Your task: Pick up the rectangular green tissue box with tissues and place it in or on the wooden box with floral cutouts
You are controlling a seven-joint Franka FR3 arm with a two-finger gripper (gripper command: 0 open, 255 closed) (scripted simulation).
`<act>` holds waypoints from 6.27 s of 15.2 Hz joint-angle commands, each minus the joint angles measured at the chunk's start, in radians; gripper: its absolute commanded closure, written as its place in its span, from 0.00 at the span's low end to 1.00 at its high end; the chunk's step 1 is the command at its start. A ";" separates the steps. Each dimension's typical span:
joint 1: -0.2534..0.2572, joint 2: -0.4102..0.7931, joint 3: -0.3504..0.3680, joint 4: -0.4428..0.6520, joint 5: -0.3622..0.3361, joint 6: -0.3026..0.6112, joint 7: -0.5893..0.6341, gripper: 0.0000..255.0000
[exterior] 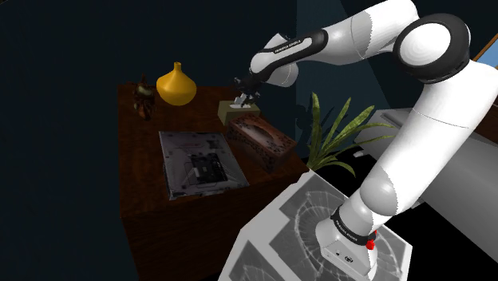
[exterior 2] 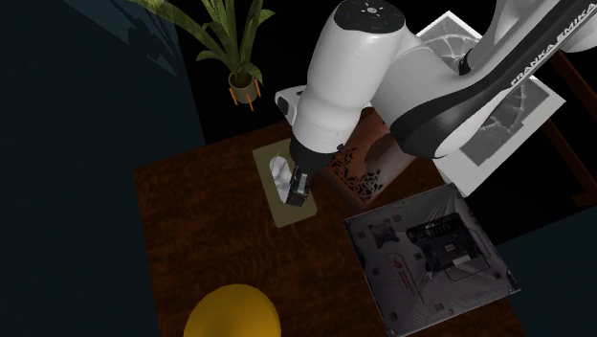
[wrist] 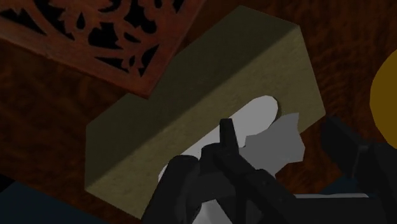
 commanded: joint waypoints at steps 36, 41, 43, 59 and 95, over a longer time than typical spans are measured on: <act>-0.203 0.117 0.115 0.114 0.466 0.110 -0.641 1.00; -0.203 0.117 0.114 0.114 0.465 0.110 -0.640 1.00; -0.203 0.117 0.115 0.114 0.466 0.110 -0.640 1.00; -0.177 -0.006 0.058 0.162 0.318 -0.047 -0.466 1.00; -0.131 -0.864 0.082 -0.372 0.266 -0.331 -0.226 1.00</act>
